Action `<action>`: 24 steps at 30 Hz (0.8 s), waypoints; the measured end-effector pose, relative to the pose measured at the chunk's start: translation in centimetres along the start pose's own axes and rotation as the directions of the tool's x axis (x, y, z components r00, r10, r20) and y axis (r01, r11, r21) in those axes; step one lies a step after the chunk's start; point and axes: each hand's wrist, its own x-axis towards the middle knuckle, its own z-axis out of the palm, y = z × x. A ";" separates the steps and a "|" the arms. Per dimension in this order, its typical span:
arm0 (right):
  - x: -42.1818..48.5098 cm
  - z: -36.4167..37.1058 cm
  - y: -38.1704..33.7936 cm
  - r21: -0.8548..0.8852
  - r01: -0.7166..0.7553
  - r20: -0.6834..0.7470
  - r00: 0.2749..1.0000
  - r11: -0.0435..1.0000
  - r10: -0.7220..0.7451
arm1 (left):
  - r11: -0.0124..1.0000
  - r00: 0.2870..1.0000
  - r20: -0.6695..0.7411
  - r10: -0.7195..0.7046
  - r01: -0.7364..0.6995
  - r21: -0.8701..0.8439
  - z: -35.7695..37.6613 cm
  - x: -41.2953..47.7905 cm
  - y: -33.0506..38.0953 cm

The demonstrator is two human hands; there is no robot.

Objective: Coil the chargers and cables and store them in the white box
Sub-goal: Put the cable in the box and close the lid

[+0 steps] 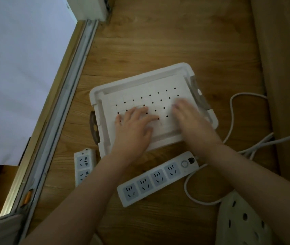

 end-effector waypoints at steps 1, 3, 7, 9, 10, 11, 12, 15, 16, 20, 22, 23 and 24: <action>0.2 0.2 -1.0 0.076 0.089 0.012 0.996 0.993 -0.091 | 0.996 0.998 -0.062 -0.005 0.000 -0.086 -0.3 -0.3 -0.5; 1.4 0.9 -2.9 0.129 0.183 0.039 0.981 0.975 -0.190 | 0.986 0.976 -0.201 -0.087 0.055 -0.160 -0.8 -1.4 -1.9; 4.5 1.9 -5.8 0.115 0.070 0.075 0.994 0.991 -0.079 | 0.890 0.838 -0.307 -0.451 0.396 -0.225 -1.0 -3.6 -6.2; 5.1 2.4 -6.7 0.078 0.026 0.090 0.995 0.997 -0.033 | 0.658 0.716 -0.115 -0.688 0.551 -0.513 -1.5 -3.9 -6.9; 5.2 2.7 -6.9 0.066 0.017 0.082 0.996 0.998 -0.022 | 0.503 0.663 0.007 -0.749 0.574 -0.646 -1.6 -3.8 -7.0; 5.1 3.1 -7.1 0.061 0.010 0.066 0.998 0.998 -0.014 | 0.407 0.641 0.073 -0.764 0.566 -0.717 -1.6 -3.7 -6.9; 5.0 3.4 -7.1 0.066 0.000 0.049 0.999 0.998 -0.003 | 0.432 0.654 0.047 -0.755 0.550 -0.714 -1.7 -3.6 -6.6; 4.8 3.9 -7.0 0.096 -0.030 0.011 1.000 0.995 0.029 | 0.634 0.720 -0.139 -0.680 0.481 -0.606 -1.9 -3.7 -5.6; 4.7 4.0 -6.9 0.103 -0.036 0.006 0.999 0.994 0.036 | 0.675 0.738 -0.164 -0.654 0.473 -0.567 -2.0 -3.8 -5.3; 4.7 4.0 -7.1 0.120 -0.049 -0.002 0.999 0.992 0.049 | 0.771 0.768 -0.225 -0.599 0.477 -0.423 -1.5 -4.4 -5.0; 4.7 3.9 -7.2 0.121 -0.050 -0.001 0.999 0.991 0.051 | 0.797 0.772 -0.260 -0.580 0.472 -0.376 -1.2 -4.8 -5.0; 4.8 4.0 -7.2 0.120 -0.050 0.000 0.999 0.992 0.050 | 0.812 0.775 -0.280 -0.567 0.469 -0.346 -1.1 -5.0 -5.0; 4.8 4.0 -7.2 0.121 -0.050 -0.002 0.999 0.991 0.051 | 0.830 0.780 -0.300 -0.549 0.467 -0.306 -1.0 -5.1 -5.0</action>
